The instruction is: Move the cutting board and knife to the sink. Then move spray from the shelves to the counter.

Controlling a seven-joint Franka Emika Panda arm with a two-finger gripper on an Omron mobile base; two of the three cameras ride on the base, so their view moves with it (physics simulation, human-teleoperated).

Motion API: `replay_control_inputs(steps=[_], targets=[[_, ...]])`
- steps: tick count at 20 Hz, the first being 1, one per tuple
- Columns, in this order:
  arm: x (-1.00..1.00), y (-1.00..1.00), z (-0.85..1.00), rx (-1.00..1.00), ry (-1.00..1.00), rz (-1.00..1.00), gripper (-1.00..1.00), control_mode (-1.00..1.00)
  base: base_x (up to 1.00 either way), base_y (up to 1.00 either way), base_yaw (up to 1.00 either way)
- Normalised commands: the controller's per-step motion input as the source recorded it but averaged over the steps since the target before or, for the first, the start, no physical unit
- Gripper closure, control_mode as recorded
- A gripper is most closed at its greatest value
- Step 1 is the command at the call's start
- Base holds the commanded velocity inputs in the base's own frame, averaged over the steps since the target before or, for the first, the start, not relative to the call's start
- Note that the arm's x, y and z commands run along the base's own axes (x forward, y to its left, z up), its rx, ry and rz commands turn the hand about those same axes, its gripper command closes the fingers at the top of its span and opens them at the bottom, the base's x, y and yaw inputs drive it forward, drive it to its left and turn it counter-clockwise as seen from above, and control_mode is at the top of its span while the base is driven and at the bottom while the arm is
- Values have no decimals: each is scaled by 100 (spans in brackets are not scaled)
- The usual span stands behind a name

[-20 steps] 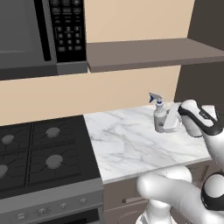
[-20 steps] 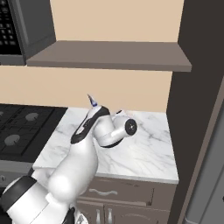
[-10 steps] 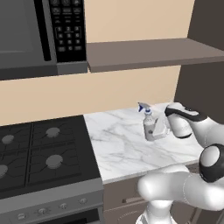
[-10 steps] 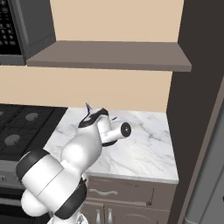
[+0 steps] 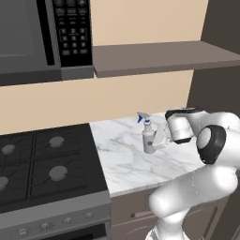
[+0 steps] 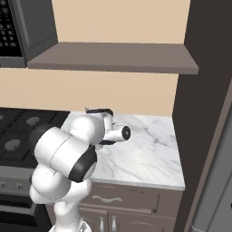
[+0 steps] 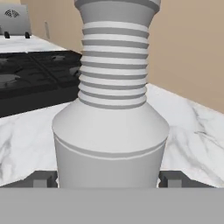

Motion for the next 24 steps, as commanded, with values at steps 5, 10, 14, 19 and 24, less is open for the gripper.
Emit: replay_control_inputs(steps=[5, 10, 14, 19, 24], targets=[[27, 17, -55, 10, -2, 12, 100, -100, 0, 0, 0], [26, 9, -45, 5, -4, 10, 100, -100, 0, 0, 0], [0, 2, -54, 0, -14, 13, 100, -100, 0, 0, 0], [-13, 3, -57, 0, -26, 15, 100, -100, 0, 0, 0], [-1, 17, -47, 0, -19, 11, 100, -100, 0, 0, 0]])
